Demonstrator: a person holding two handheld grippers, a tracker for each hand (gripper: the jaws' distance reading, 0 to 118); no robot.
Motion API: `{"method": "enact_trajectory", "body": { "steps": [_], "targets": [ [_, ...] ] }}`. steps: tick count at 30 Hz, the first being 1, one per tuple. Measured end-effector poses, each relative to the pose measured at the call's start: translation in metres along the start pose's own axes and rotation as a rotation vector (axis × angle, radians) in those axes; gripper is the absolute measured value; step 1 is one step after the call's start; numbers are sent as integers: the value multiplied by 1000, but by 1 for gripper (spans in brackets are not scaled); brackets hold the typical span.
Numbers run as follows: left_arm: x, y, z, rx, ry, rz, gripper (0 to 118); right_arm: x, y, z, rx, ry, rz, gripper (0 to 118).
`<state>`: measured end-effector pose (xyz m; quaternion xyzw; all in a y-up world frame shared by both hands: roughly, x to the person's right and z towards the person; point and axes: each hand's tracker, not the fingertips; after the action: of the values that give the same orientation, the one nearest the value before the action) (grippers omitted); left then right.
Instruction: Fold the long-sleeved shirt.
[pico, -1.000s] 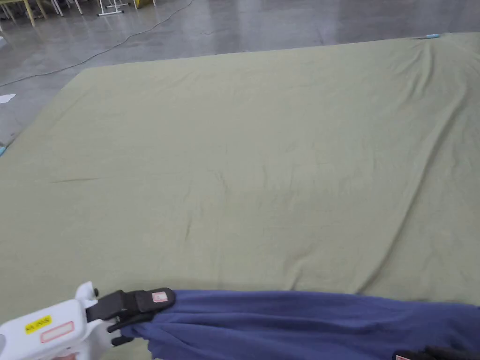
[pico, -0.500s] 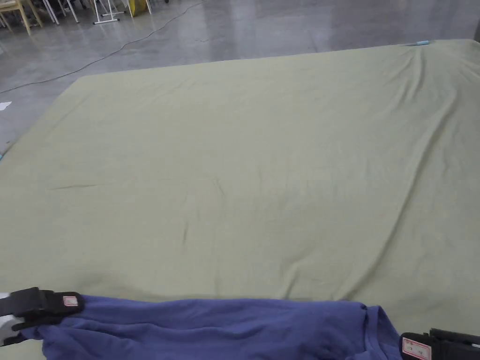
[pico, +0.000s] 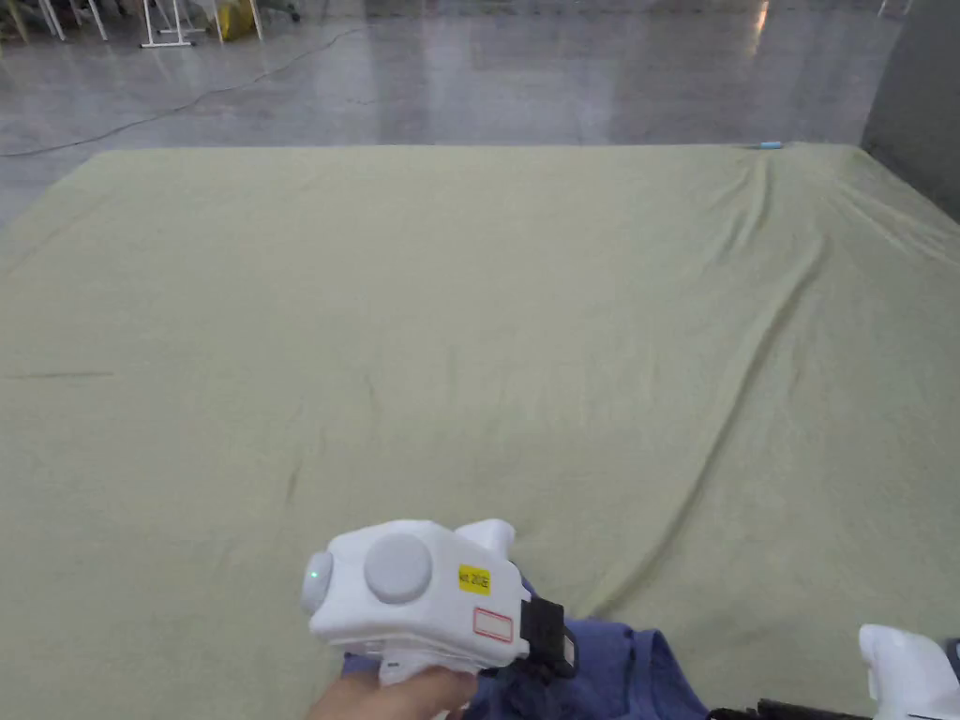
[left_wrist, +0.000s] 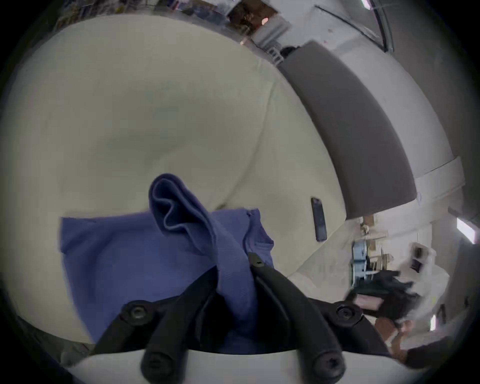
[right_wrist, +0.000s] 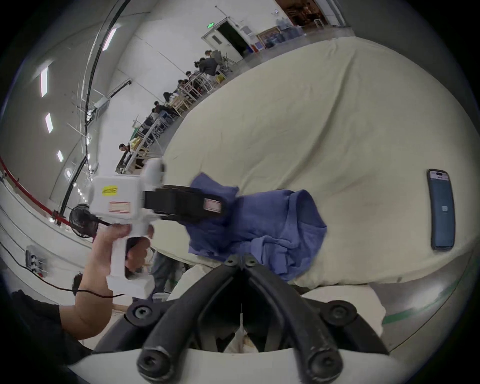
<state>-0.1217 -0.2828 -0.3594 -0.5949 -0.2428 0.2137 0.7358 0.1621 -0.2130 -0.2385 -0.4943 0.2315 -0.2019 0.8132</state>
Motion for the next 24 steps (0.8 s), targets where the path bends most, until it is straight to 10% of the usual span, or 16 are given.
{"method": "enact_trajectory", "body": {
  "steps": [4, 5, 8, 12, 14, 15, 18, 24],
  "targets": [
    [-4, 0, -47, -36, -70, 96, 110, 10, -5, 8, 24, -6, -5, 0],
    [-7, 0, -49, -15, -109, 135, 114, 12, -5, 8, 27, -8, -15, 0],
    [-1, -4, -24, 87, -267, 171, 113, 14, -6, 9, 41, -15, -35, 0],
    [-8, -18, 40, 223, -318, 99, 79, 18, -7, 7, 54, 14, -60, 0],
    [-17, -29, 63, 264, -139, 48, 7, 21, -7, 4, 53, 25, -78, 0],
    [-19, -33, 66, 277, -12, 21, 0, 21, -6, 2, 51, 27, -83, 0],
    [-22, -46, 54, 260, 307, -96, 0, 21, -6, -5, 46, 27, -91, 0],
    [3, -55, -12, 119, 97, -138, 0, 20, -6, -10, 46, -6, -130, 0]
  ]
}}
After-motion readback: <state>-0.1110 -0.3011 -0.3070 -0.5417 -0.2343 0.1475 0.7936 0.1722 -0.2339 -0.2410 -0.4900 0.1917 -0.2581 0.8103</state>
